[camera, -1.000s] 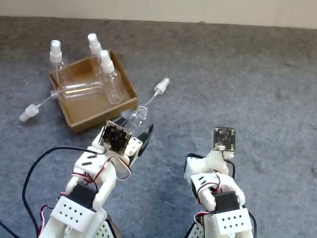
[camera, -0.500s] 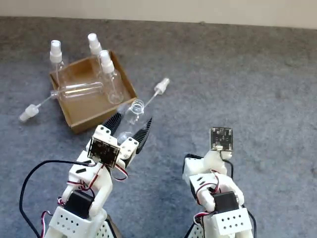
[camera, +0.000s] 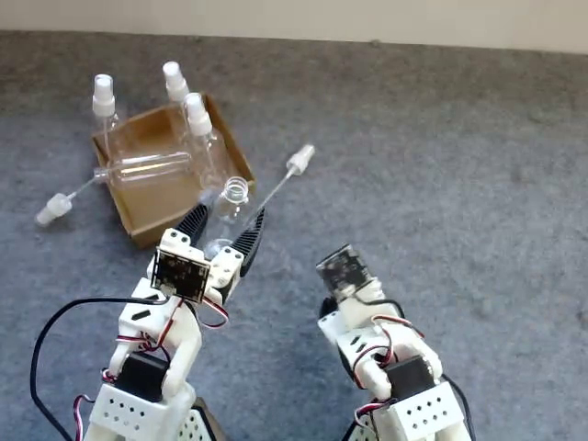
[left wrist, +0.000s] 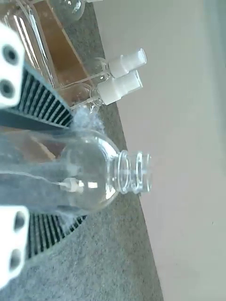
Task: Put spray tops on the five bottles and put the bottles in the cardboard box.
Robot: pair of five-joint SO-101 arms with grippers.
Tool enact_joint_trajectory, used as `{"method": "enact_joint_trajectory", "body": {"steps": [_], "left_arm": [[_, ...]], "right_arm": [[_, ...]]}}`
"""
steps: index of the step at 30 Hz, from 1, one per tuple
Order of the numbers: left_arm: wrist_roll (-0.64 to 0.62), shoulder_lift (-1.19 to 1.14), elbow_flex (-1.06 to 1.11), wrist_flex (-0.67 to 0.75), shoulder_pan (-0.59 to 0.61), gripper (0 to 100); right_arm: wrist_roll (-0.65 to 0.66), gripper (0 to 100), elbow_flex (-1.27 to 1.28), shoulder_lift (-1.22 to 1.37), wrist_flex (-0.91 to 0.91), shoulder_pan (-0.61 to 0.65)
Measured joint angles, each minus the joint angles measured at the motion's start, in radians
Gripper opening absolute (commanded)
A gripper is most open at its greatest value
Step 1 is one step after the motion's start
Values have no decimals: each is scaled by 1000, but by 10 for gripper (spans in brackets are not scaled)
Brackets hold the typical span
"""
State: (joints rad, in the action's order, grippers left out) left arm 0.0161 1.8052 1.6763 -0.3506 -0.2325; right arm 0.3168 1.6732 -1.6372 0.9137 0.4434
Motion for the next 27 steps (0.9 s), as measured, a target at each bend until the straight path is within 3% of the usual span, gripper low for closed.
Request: {"method": "enact_joint_trajectory", "body": {"steps": [11,18,22,27], "left_arm": [[0,0,0,0,0,88],[0,0,0,0,0,88],[0,0,0,0,0,88],[0,0,0,0,0,88]], "right_arm": [[63,27,0,0,0,5],[64,28,-15,0,0,-107],[64,28,-84,0,6,-129],[64,28,-285,106,153,-135]]}}
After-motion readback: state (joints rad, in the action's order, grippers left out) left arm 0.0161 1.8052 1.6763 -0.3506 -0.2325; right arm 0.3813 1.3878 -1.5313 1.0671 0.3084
